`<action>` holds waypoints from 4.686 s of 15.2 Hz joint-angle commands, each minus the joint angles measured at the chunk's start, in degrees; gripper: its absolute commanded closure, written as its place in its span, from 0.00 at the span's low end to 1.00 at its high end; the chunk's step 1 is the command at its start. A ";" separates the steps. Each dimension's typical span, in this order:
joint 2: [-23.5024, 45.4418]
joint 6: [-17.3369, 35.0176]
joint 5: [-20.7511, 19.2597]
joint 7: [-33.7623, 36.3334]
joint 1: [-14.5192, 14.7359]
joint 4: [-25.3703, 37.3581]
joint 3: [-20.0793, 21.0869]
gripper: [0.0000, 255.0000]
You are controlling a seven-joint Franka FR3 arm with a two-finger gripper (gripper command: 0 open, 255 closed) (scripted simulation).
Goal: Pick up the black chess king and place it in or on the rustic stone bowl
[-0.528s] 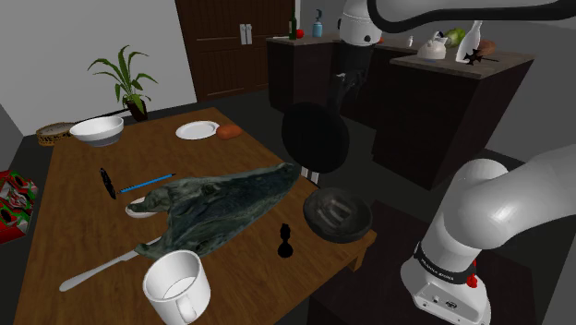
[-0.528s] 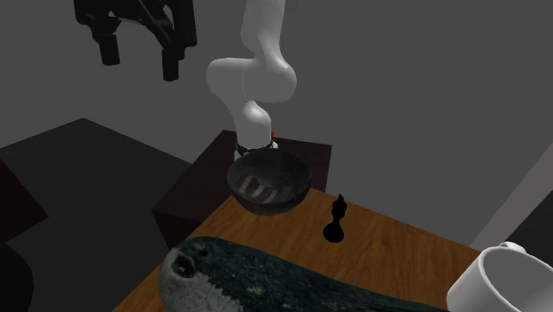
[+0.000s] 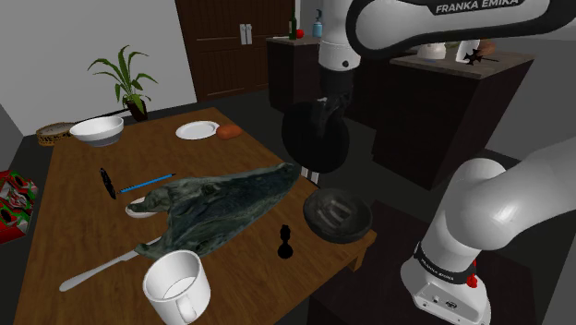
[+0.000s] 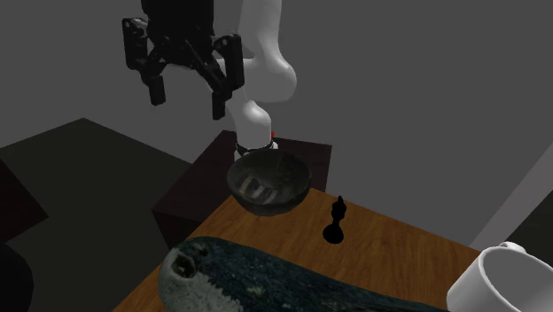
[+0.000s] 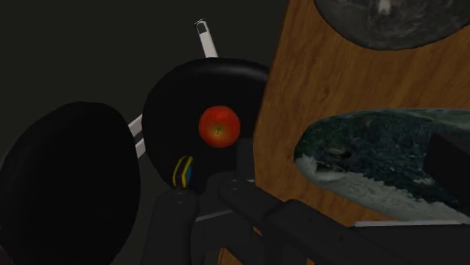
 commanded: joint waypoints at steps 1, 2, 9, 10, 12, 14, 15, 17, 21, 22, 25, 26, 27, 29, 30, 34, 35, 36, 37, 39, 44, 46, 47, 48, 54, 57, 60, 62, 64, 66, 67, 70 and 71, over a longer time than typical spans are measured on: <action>0.57 0.91 1.76 2.00 1.04 -1.49 1.64 0.00; 1.27 1.47 2.60 2.95 1.53 -1.89 2.45 0.00; 7.61 5.98 8.41 9.42 4.93 -3.30 8.22 0.00; 8.72 6.70 9.20 10.32 5.40 -3.29 9.04 0.00; 11.09 8.17 10.72 12.08 6.30 -3.12 10.71 0.00; 13.64 9.69 12.15 13.83 7.17 -2.74 12.38 0.00; 14.99 10.46 12.82 14.70 7.59 -2.47 13.21 0.00; 17.82 12.03 14.04 16.44 8.41 -1.77 14.86 0.00; 21.90 14.85 15.39 18.67 9.46 -1.14 17.05 0.00; 22.16 15.68 15.44 18.69 9.50 -1.71 17.19 0.00; 23.05 18.19 15.55 18.76 9.61 -3.34 17.63 0.00; 23.38 19.03 15.57 18.80 9.64 -3.86 17.78 0.00; 23.72 19.89 15.59 18.83 9.67 -4.37 17.93 0.00; 23.92 20.38 15.61 18.86 9.69 -4.66 18.02 0.00; 23.93 20.38 15.60 18.86 9.69 -4.65 18.02 0.00; 23.93 20.38 15.60 18.86 9.69 -4.65 18.02 0.00; 23.93 20.36 15.60 18.86 9.69 -4.65 18.02 0.00; 23.93 20.36 15.60 18.86 9.69 -4.65 18.02 1.00; 23.93 20.36 15.60 18.86 9.69 -4.65 18.02 1.00; 23.93 20.36 15.60 18.86 9.69 -4.65 18.02 1.00; 23.93 20.39 15.62 18.89 9.71 -4.67 18.04 1.00; 23.48 19.51 15.64 18.84 9.71 -4.23 17.89 1.00; 23.04 18.65 15.67 18.82 9.71 -3.79 17.76 1.00; 22.65 17.80 15.68 18.82 9.72 -3.32 17.63 1.00; 20.53 12.76 15.68 18.87 9.70 -0.35 16.86 1.00; 19.69 10.29 15.62 18.94 9.67 1.30 16.49 1.00; 18.98 7.86 15.52 19.03 9.63 3.04 16.14 1.00; 18.59 6.26 15.45 19.11 9.59 4.25 15.91 1.00; 18.25 4.67 15.36 19.20 9.55 5.51 15.68 1.00; 17.97 3.10 15.27 19.30 9.50 6.81 15.47 1.00; 17.85 2.32 15.22 19.35 9.48 7.48 15.37 1.00; 17.59 -0.01 15.06 19.52 9.40 9.55 15.07 1.00; 17.52 -0.79 15.01 19.59 9.37 10.26 14.97 1.00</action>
